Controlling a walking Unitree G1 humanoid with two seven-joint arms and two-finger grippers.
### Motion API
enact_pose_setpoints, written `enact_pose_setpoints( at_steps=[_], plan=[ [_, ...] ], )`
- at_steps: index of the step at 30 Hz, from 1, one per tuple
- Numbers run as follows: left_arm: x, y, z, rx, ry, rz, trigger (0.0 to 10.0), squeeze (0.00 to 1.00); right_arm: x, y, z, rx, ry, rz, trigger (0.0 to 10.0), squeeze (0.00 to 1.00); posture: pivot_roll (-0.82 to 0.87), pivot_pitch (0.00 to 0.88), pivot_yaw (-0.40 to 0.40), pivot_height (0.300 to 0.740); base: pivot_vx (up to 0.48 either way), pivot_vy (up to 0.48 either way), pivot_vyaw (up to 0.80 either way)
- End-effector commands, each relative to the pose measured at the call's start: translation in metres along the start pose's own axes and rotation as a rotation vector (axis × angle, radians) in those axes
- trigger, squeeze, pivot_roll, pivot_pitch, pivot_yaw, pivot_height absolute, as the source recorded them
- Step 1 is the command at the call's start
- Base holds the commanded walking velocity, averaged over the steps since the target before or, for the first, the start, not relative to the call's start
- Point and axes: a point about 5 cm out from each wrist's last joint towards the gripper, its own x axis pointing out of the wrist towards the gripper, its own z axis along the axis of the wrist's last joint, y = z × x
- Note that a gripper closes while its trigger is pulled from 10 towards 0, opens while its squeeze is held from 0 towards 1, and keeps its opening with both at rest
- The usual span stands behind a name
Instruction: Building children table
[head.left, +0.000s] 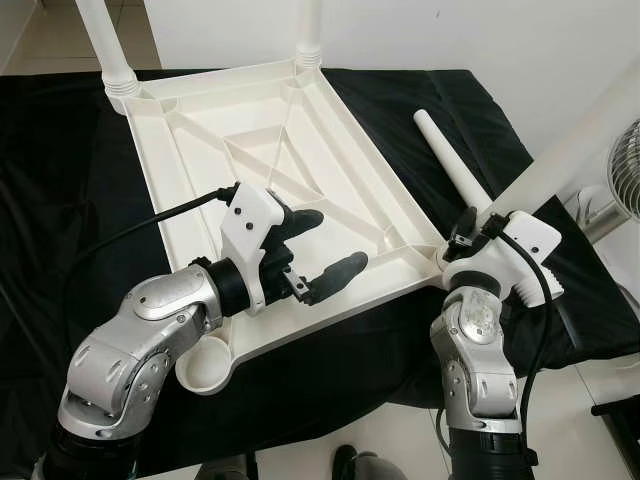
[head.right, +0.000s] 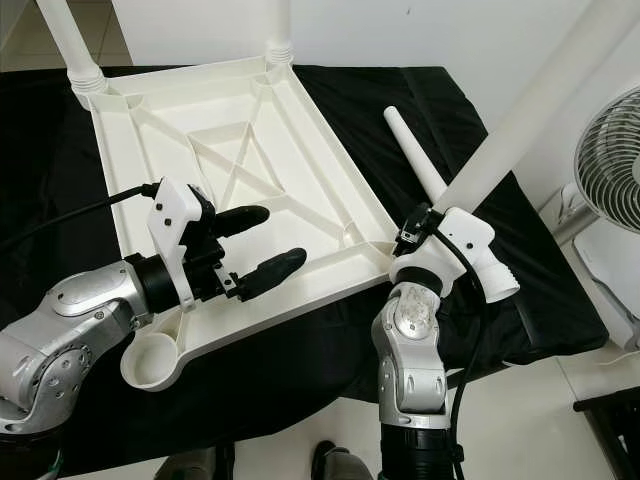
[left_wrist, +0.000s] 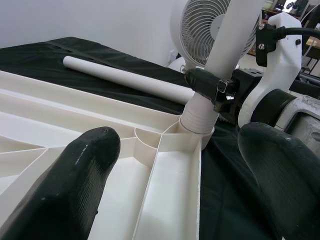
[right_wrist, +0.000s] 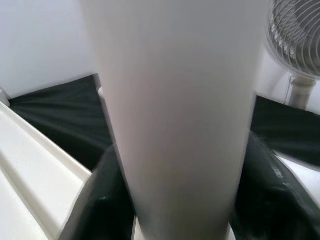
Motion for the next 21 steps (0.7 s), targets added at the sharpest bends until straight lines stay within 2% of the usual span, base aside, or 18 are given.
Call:
enact_pose_setpoints(
  at_steps=[1,2,3,17,18,21],
  plan=[
    [0.001,0.000,0.001,0.015,-0.007,0.049,10.0,0.00,-0.007,-0.014,-0.029,-0.031,0.133,-0.056,10.0,0.56,0.08,0.203,-0.046,0.740,0.000,0.000,0.00],
    [0.001,0.000,0.001,0.015,-0.007,0.049,10.0,0.00,-0.007,-0.014,-0.028,-0.026,0.128,-0.049,10.0,0.56,0.08,0.203,-0.046,0.740,0.000,0.000,0.00],
    [0.001,0.000,0.001,0.015,-0.007,0.049,10.0,0.00,-0.006,-0.014,-0.027,-0.023,0.119,-0.045,10.0,1.00,0.08,0.197,-0.045,0.740,0.000,0.000,0.00],
    [0.003,-0.001,0.001,0.013,-0.015,0.041,10.0,0.00,0.003,-0.016,-0.013,0.018,0.025,0.060,10.0,1.00,0.07,0.189,-0.047,0.740,0.000,0.000,0.00],
    [0.003,-0.001,0.001,0.013,-0.015,0.042,10.0,0.00,0.006,-0.015,-0.010,0.027,0.011,0.110,10.0,0.81,0.07,0.189,-0.047,0.740,0.000,0.000,0.00],
    [0.003,-0.001,0.001,0.013,-0.015,0.042,10.0,0.00,0.006,-0.015,-0.009,0.030,0.005,0.127,10.0,0.81,0.07,0.189,-0.047,0.740,0.000,0.000,0.00]
  ],
)
